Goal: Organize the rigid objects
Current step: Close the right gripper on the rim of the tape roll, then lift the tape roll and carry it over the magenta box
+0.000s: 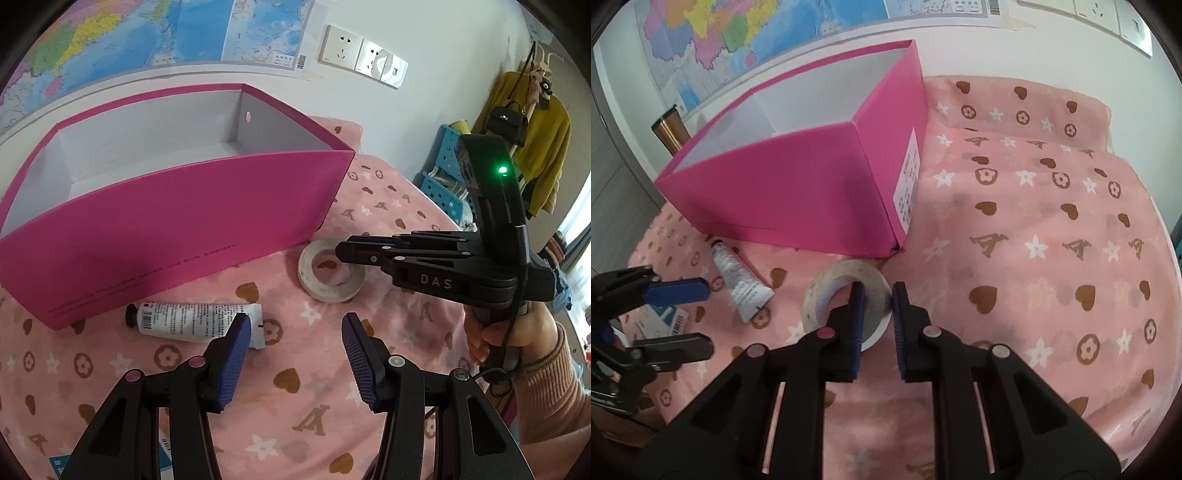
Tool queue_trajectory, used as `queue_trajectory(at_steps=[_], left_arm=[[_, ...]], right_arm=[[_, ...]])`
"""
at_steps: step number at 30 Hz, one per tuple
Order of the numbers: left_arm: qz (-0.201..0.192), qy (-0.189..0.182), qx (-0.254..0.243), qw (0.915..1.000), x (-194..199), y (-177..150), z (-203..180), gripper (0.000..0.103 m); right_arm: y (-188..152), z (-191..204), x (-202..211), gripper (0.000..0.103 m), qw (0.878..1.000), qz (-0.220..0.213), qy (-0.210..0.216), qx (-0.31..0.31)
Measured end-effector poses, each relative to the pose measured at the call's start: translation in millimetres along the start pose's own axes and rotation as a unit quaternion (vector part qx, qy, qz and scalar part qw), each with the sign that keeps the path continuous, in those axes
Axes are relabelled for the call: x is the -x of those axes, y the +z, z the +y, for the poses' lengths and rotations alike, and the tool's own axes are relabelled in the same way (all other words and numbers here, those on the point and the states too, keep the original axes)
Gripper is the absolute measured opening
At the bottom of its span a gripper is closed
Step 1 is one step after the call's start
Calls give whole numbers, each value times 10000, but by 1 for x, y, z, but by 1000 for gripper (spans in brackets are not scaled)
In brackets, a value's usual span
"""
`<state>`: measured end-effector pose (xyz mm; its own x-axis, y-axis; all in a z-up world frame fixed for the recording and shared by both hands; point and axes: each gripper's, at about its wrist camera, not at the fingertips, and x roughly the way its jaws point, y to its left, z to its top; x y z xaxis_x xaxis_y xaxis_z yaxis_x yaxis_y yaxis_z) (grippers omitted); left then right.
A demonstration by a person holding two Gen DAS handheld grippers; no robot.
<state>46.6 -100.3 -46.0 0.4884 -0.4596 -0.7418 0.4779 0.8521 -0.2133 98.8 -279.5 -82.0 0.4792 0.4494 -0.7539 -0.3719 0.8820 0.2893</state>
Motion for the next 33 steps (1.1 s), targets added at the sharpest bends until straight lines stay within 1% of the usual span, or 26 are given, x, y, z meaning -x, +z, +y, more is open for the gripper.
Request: queue_trajectory(at_steps=[8, 11, 12, 14, 16, 17, 19, 20, 21, 24, 26, 28, 29, 33], left_arm=[[48, -119, -14, 9999, -6, 2, -5, 50], [63, -170, -35, 9998, -8, 1, -9, 50], [68, -194, -42, 9998, -9, 2, -10, 50], [94, -215, -29, 9997, -11, 1, -10, 50], [115, -233, -20, 9997, -11, -1, -10, 50], [123, -240, -15, 9996, -11, -1, -9, 50], [139, -264, -12, 9996, -12, -3, -10, 50], [143, -273, -15, 9995, -12, -3, -11, 50], [147, -283, -22, 9995, -12, -4, -12, 50], [189, -343, -56, 9992, -14, -5, -16, 50], [238, -377, -75, 9990, -18, -6, -18, 50], [275, -391, -91, 9988, -20, -7, -20, 50], [286, -401, -95, 9987, -19, -8, -21, 50], [299, -464, -60, 9985, -18, -9, -20, 50]], right_arm=[[-3, 10, 12, 16, 9997, -117, 213, 39], [-3, 14, 17, 7, 9991, -181, 384, 20], [-3, 16, 19, 7, 9990, -203, 402, 52], [-2, 18, 19, 7, 9989, -210, 407, 99], [-3, 17, 13, 7, 9996, -63, 254, 108], [-4, 15, 11, 10, 9998, -27, 202, 77], [-7, 10, 5, 21, 9999, 115, 48, 49], [-9, 8, 3, 29, 9999, 160, 9, 56], [-11, 8, 1, 30, 9998, 191, -13, 58], [-17, 10, -5, 30, 9993, 355, -13, 154], [-21, 17, -8, 30, 9986, 365, -166, 347], [-22, 22, -9, 23, 9974, 358, -362, 516], [-22, 22, -9, 17, 9971, 356, -396, 535], [-22, 15, -1, 17, 9986, 231, -282, 385]])
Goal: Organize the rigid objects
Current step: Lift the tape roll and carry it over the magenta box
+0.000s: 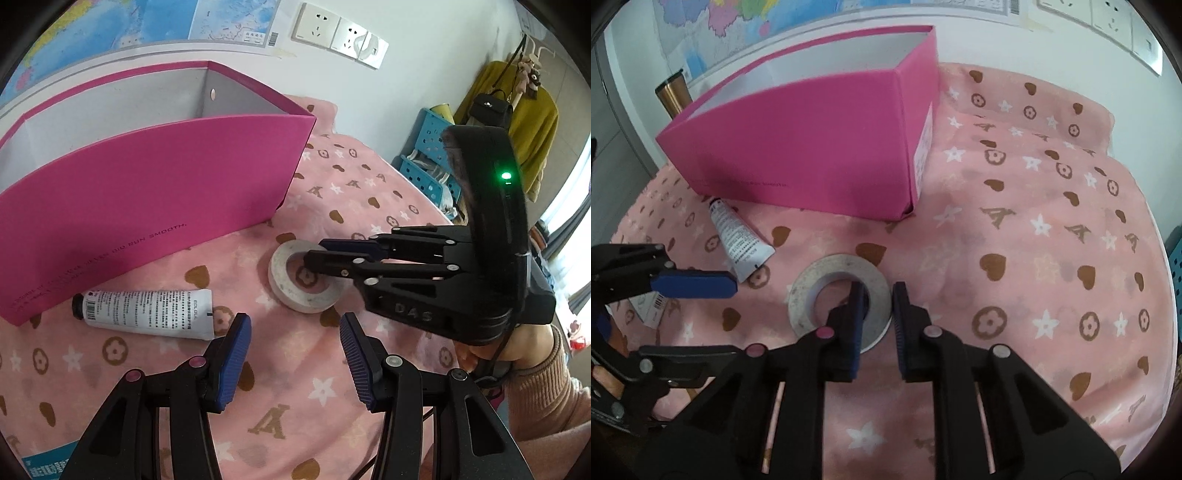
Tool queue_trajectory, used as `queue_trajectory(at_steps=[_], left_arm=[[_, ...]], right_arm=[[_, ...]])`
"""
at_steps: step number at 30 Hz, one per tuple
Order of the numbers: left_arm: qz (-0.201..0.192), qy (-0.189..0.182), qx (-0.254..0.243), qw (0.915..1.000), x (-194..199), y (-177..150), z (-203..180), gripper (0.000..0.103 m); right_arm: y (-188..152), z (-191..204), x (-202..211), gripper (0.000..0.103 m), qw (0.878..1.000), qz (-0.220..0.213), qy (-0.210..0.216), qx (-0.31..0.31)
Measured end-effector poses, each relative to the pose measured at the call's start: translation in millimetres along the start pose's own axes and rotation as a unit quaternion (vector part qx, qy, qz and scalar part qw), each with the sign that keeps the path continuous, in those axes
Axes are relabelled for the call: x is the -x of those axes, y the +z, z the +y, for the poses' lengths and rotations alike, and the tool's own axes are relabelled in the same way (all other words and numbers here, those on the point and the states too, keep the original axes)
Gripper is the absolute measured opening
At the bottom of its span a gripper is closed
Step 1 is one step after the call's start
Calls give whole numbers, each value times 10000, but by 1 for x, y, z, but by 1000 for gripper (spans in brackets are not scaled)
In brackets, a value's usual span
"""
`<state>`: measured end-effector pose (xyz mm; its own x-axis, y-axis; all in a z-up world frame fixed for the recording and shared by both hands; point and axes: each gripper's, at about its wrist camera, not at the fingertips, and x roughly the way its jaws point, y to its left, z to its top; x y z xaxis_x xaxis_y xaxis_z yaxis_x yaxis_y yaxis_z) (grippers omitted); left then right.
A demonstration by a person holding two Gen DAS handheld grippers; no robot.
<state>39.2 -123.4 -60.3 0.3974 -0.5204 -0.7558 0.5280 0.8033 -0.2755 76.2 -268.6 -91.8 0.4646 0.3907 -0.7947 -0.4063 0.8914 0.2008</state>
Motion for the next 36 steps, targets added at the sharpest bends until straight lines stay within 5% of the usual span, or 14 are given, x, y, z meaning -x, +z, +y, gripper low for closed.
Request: queue_trajectory(at_steps=[9, 19, 36], left_arm=[[-295, -270, -10, 9992, 19, 18, -2, 42], [-841, 4, -137, 9964, 51, 56, 2, 36], [-777, 152, 339, 9963, 34, 108, 50, 32]], right_arm=[[15, 10, 39, 17, 9982, -554, 220, 63], [67, 24, 63, 17, 9923, -1130, 296, 401], [126, 17, 23, 17, 9946, -978, 189, 299]])
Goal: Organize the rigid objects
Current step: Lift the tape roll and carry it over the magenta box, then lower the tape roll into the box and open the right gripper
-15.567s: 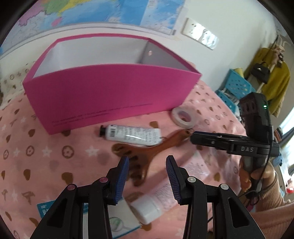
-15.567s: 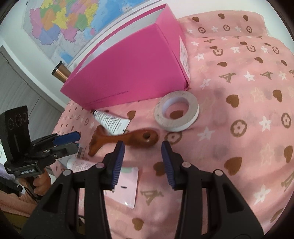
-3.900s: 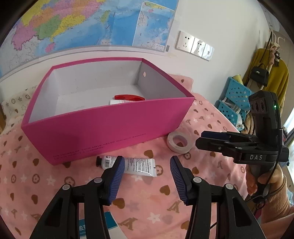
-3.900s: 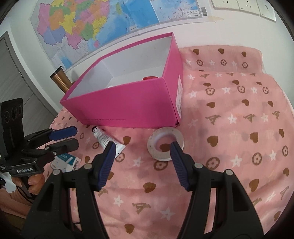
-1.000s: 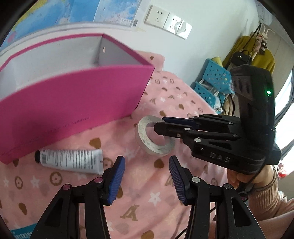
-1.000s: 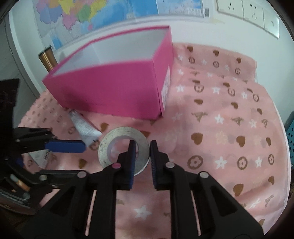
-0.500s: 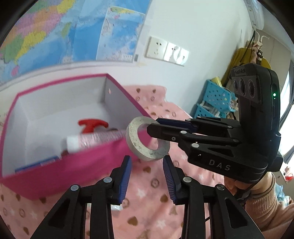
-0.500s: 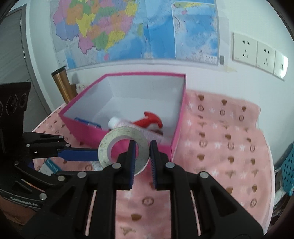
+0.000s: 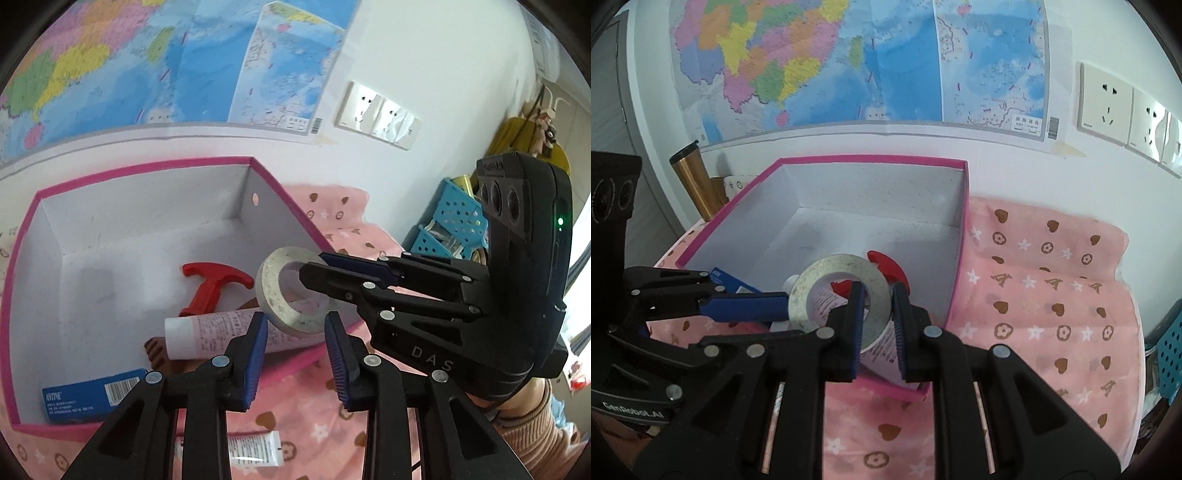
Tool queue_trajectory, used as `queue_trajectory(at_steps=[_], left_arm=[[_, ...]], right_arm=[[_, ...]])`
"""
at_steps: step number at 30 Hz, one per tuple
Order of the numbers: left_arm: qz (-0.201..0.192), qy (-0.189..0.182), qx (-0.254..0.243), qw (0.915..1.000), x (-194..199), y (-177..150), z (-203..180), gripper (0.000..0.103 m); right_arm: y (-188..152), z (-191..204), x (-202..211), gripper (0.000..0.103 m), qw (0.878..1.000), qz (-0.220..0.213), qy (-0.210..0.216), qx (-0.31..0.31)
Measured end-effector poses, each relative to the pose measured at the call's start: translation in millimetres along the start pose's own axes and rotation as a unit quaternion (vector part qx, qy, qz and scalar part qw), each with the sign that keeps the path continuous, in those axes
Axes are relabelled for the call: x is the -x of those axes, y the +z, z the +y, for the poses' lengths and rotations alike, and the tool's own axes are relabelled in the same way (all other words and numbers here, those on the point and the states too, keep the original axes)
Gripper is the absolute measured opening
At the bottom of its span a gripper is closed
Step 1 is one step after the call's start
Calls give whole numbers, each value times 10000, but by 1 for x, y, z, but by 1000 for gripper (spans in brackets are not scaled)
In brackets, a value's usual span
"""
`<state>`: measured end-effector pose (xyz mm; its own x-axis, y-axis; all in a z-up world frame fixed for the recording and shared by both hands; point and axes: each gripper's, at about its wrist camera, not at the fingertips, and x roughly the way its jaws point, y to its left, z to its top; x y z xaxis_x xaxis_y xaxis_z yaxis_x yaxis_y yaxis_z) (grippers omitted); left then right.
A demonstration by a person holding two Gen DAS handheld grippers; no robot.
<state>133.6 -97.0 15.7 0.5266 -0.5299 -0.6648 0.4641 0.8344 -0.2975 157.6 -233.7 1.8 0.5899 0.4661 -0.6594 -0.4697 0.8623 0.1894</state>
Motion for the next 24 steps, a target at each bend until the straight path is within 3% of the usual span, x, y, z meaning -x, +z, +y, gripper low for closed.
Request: queue_trajectory(at_steps=[8, 20, 22, 24], left_arm=[[51, 187, 182, 9996, -5, -2, 14, 32], [-454, 444, -130, 9979, 50, -45, 21, 33], [-470, 511, -138, 9975, 57, -54, 25, 34], [-433, 550, -75, 9975, 59, -61, 30, 35]], right_arm=[[-1, -5, -14, 18, 9997, 114, -126, -148], [-31, -3, 22, 22, 9994, -73, 127, -311], [-38, 2, 31, 24, 9993, -167, 206, -276], [-43, 7, 38, 32, 9987, -186, 402, -268]])
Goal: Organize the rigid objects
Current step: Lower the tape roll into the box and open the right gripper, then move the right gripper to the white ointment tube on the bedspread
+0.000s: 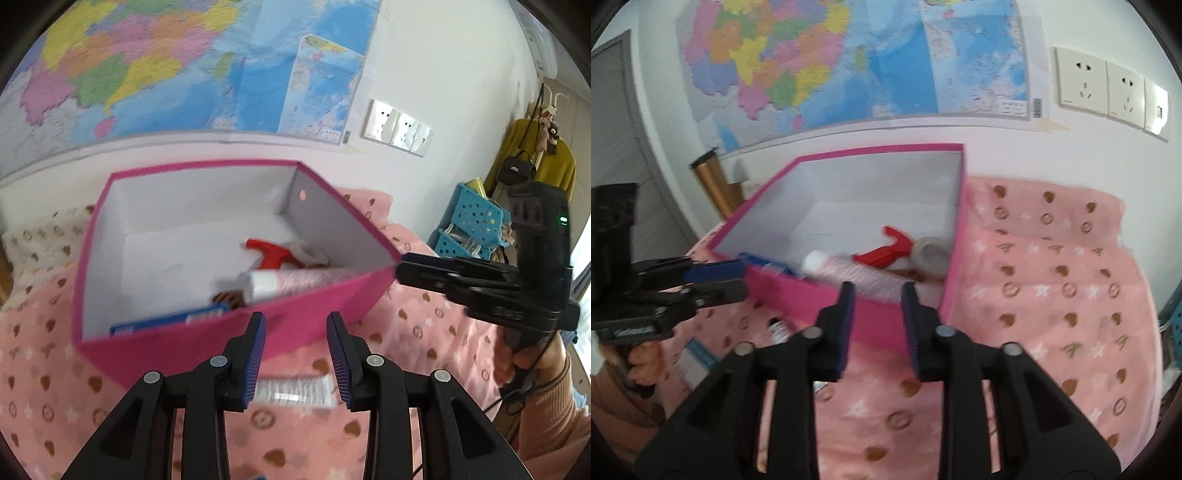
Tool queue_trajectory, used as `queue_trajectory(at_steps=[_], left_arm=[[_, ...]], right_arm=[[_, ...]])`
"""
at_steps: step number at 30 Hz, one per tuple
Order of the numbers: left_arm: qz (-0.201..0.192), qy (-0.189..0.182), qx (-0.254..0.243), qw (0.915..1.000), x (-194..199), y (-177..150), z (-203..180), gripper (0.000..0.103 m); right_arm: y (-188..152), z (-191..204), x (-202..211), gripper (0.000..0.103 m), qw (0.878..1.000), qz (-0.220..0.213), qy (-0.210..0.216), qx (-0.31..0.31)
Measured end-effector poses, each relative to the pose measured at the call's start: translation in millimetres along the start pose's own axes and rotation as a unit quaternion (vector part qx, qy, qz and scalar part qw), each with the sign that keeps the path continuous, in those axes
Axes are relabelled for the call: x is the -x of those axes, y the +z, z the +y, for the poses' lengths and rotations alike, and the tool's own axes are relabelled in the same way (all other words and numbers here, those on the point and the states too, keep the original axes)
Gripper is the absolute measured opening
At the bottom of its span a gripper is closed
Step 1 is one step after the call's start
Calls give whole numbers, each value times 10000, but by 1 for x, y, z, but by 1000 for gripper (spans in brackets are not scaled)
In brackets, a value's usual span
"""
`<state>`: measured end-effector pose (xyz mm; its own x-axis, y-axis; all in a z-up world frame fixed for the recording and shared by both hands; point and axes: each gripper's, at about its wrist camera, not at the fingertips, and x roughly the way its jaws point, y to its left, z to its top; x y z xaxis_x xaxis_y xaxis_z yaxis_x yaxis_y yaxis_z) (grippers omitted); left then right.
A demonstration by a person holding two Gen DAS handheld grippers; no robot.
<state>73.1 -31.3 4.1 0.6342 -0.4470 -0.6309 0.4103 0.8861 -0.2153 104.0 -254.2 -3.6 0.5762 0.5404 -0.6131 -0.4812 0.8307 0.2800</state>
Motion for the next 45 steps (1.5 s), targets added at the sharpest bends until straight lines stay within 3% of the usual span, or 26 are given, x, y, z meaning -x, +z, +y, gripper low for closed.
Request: queue_trajectory(at_steps=[9, 16, 20, 45], left_arm=[[622, 243, 165, 9976, -20, -37, 21, 36], [817, 371, 165, 9958, -28, -51, 24, 36], [884, 408, 198, 9950, -35, -50, 29, 36], [1065, 331, -58, 9937, -54, -45, 19, 37]], right_arm=[[-44, 17, -16, 33, 9968, 516, 552, -263], [-70, 25, -49, 34, 9903, 1032, 783, -497], [-73, 28, -58, 41, 9885, 1100, 867, -570], [-76, 33, -73, 41, 9865, 1205, 844, -715]])
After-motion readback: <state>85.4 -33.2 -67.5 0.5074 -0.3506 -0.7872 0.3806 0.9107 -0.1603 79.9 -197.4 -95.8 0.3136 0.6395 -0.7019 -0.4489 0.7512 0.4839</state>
